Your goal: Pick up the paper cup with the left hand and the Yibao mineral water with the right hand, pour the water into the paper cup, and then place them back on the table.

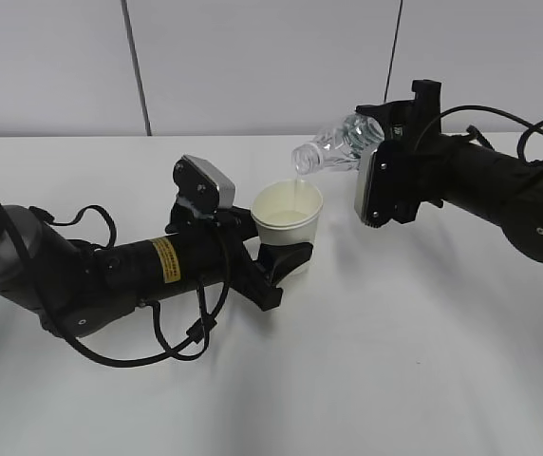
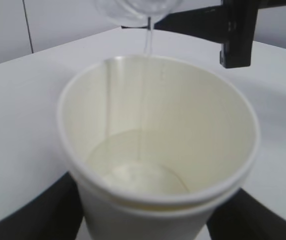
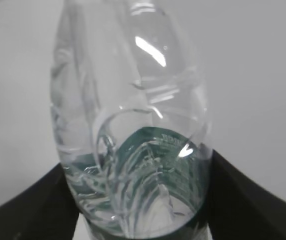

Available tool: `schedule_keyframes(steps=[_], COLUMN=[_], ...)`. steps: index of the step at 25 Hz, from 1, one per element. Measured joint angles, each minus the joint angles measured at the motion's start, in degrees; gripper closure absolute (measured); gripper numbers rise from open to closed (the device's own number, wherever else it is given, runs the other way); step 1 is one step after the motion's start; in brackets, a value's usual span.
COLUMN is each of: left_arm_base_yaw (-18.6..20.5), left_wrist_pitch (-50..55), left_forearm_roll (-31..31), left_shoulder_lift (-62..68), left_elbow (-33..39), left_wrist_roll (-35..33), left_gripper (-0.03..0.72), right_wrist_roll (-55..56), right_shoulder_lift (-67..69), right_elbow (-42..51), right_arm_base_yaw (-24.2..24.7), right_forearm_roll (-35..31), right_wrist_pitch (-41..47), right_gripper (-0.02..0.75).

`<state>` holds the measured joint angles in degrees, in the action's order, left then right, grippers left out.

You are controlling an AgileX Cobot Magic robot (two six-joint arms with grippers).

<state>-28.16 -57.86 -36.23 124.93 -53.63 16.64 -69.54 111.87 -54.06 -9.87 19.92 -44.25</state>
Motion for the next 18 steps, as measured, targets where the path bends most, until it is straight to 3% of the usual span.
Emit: schedule_keyframes(steps=[11, 18], left_arm_base_yaw=[0.0, 0.0], left_wrist_pitch=[0.0, 0.0], left_forearm_roll=[2.28, 3.18], left_shoulder_lift=[0.0, 0.0], left_elbow=[0.0, 0.0], left_wrist_roll=[0.0, 0.0], left_gripper=[0.248, 0.248], right_wrist_roll=[12.46, 28.04], right_shoulder_lift=[0.0, 0.0], right_elbow=[0.0, 0.0], right_arm_base_yaw=[0.0, -0.03], right_forearm_roll=[1.01, 0.9], right_wrist_pitch=[-0.02, -0.12], right_gripper=[0.236, 0.236])
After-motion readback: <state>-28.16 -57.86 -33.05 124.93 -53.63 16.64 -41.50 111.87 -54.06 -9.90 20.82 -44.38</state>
